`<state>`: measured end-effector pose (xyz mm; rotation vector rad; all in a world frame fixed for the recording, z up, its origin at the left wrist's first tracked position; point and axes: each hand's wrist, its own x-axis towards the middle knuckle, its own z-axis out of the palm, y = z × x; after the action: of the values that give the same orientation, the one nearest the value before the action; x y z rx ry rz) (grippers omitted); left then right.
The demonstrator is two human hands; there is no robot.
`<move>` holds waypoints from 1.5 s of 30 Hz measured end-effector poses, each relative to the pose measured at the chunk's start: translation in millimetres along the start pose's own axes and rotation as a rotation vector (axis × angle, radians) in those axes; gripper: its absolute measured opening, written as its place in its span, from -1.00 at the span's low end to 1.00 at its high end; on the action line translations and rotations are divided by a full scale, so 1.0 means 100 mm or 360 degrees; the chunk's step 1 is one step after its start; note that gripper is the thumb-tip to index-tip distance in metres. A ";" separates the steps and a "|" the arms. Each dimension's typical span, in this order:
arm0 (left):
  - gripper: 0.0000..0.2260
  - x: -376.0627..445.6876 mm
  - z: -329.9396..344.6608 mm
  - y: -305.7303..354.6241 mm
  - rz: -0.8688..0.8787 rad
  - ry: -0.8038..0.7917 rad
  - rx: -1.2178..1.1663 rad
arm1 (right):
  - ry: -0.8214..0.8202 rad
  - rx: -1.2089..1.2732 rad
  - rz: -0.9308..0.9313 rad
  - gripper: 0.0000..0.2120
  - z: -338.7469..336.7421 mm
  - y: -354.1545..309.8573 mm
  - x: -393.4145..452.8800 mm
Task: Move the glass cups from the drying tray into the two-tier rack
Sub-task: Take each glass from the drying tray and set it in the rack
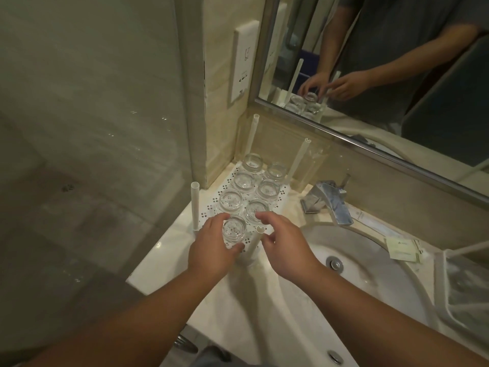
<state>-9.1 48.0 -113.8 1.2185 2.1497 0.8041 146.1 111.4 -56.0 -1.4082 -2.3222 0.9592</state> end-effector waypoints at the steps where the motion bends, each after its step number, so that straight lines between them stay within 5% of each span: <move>1: -0.37 0.00 0.01 0.00 -0.0005 0.0012 0.0010 | 0.0001 0.0002 0.0008 -0.59 0.00 0.00 -0.01; 24: -0.45 -0.03 -0.24 0.12 0.0075 0.0141 -0.0199 | 0.0022 0.0257 0.0319 -0.62 -0.05 0.01 -0.01; 39: -0.36 -0.13 -0.75 0.90 0.0479 0.0409 -0.0413 | 0.0200 0.1141 0.0664 -0.84 -0.28 -0.30 0.02; 45: -0.37 -0.13 -0.85 1.21 0.0651 0.0405 -0.0475 | 0.0132 0.1877 0.0749 -0.69 -0.44 -0.44 0.06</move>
<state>5.8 66.9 32.6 1.4756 1.8928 1.4661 136.6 120.6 5.3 -1.3252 -0.9140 1.8714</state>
